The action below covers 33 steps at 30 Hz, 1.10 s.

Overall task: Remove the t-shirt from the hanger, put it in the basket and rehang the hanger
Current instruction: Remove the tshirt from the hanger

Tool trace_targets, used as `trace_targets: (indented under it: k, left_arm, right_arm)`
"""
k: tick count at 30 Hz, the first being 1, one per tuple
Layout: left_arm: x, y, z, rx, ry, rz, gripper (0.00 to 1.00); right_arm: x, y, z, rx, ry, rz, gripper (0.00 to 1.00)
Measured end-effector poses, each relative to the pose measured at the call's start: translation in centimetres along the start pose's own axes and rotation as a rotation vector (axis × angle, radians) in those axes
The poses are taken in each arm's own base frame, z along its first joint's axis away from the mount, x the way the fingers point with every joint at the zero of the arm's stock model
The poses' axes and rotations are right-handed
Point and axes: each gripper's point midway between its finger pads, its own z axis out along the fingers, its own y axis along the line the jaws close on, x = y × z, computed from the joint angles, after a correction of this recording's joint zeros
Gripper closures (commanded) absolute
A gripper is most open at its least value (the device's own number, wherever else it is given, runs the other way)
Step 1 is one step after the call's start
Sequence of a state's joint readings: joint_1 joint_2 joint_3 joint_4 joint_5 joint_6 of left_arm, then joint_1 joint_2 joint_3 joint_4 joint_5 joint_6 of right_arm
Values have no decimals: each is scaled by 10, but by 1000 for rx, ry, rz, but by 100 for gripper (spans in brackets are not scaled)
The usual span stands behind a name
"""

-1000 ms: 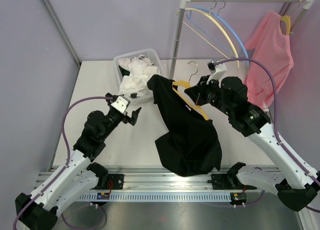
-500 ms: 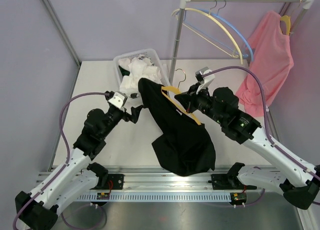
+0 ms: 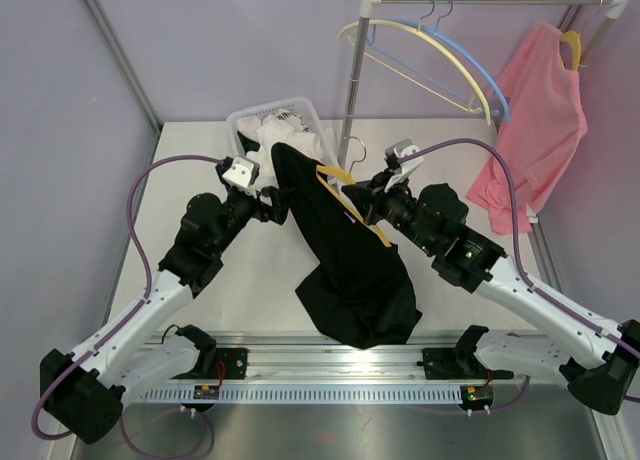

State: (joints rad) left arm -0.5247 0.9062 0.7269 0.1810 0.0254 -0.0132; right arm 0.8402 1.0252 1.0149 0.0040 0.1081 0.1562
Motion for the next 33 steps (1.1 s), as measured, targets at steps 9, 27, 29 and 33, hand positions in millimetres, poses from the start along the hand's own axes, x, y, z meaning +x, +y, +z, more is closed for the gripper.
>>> trace_targets:
  k: [9, 27, 29, 33]
  left_arm:
    - [22, 1, 1, -26, 5, -86, 1]
    - [4, -17, -8, 67, -95, -137, 1]
    - [8, -17, -5, 69, -81, -140, 1]
    - [20, -19, 1, 79, -46, -142, 3]
  right_arm:
    - [5, 8, 13, -9, -18, -32, 100]
    - [33, 19, 31, 68, 24, -100, 100]
    - [32, 21, 30, 69, 19, -103, 100]
    - [31, 25, 29, 70, 9, -110, 100]
